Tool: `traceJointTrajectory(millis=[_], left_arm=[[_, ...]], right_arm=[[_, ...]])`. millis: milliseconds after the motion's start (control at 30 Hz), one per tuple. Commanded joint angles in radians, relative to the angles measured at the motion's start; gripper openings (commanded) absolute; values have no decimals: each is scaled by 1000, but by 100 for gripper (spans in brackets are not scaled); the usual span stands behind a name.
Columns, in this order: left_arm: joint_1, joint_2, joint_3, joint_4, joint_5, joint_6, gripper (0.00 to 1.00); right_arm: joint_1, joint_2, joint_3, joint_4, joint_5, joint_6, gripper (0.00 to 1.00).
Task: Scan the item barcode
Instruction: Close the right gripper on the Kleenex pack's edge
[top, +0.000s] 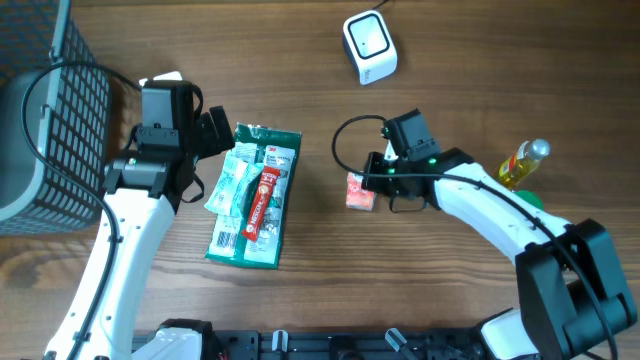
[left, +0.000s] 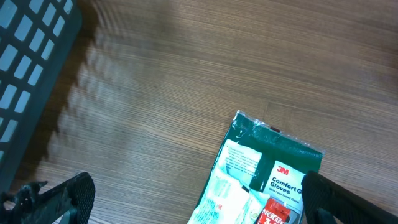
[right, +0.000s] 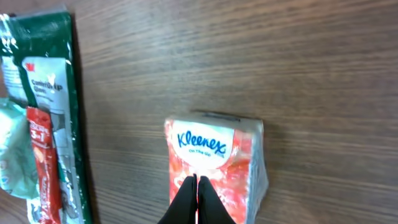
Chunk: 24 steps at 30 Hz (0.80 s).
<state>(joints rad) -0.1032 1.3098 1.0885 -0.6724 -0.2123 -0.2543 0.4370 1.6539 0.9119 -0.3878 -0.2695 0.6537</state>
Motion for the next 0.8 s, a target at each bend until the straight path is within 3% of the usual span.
traceJointTrajectory(millis=[0,200,400,667,767], left_arm=[[4,-3,11,3,-6,-16,100],[4,-3,11,3,-6,-16,100],[4,-3,11,3,-6,-16,100],[4,-3,11,3,-6,-16,100],[4,-3,11,3,-6,-16,100]], right_arm=[[3,-8,-56,15,37,39,4],[3,-8,-135,81,72,53,4],[-66,-9,-134,-6,98,54,4],[-85,-11,-131,1,73,53,4],[-89,-32,-84,11,-61,8,14]])
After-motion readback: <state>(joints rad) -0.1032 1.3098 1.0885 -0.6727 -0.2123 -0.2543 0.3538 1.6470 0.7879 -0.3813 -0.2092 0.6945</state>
